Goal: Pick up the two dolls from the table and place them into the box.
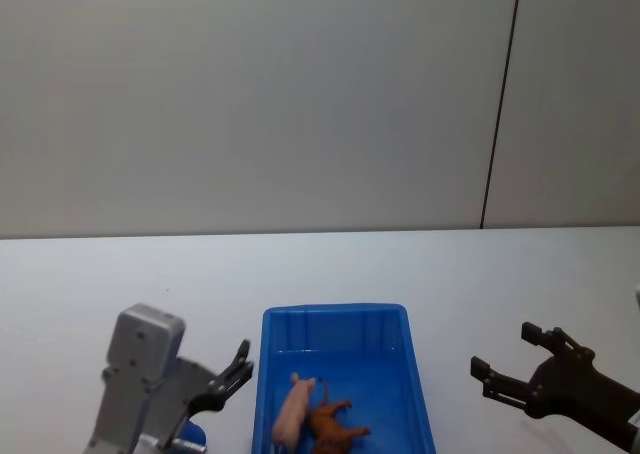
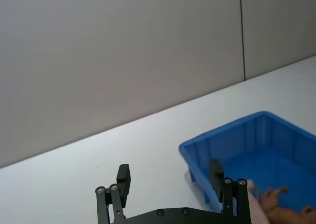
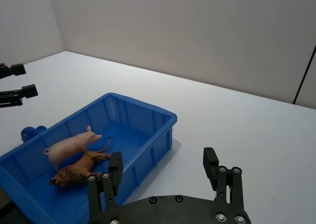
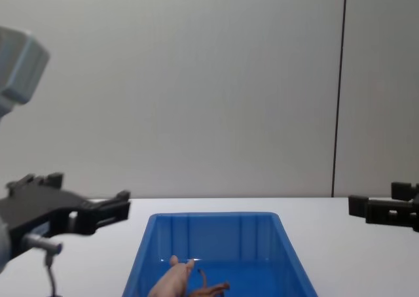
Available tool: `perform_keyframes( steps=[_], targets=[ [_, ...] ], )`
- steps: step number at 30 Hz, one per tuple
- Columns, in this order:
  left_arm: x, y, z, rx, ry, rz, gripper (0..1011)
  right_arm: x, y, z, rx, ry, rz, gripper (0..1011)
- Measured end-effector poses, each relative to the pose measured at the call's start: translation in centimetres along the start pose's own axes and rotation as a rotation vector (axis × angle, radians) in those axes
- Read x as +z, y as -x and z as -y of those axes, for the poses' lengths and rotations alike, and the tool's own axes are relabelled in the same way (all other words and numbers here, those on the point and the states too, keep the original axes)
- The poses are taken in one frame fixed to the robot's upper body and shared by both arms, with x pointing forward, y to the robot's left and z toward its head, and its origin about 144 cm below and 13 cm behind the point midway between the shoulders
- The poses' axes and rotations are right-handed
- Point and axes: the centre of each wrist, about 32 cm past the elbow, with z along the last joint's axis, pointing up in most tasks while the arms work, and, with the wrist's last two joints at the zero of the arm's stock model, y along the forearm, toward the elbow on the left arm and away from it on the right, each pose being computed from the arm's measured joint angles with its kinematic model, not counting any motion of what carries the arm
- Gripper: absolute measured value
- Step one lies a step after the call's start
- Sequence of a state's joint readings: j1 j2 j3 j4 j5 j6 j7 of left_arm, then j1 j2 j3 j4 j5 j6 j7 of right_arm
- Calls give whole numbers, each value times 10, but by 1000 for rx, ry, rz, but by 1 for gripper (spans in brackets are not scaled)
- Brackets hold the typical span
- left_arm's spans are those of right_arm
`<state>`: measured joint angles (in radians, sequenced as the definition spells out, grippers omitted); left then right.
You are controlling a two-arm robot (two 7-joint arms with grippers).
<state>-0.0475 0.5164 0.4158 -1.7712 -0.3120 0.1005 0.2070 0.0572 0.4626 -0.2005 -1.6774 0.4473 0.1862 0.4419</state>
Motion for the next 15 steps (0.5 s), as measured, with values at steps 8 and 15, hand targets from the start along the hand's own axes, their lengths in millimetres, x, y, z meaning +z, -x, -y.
perform_keyframes(
  steps=[8, 15],
  targets=[
    [-9, -4, -16, 35, -67, -27, 1001, 0, 0, 1, -1, 0, 0, 1001],
    [-17, -6, -26, 46, -123, -49, 1001, 0, -1, 1, -1, 0, 0, 1001]
  ],
)
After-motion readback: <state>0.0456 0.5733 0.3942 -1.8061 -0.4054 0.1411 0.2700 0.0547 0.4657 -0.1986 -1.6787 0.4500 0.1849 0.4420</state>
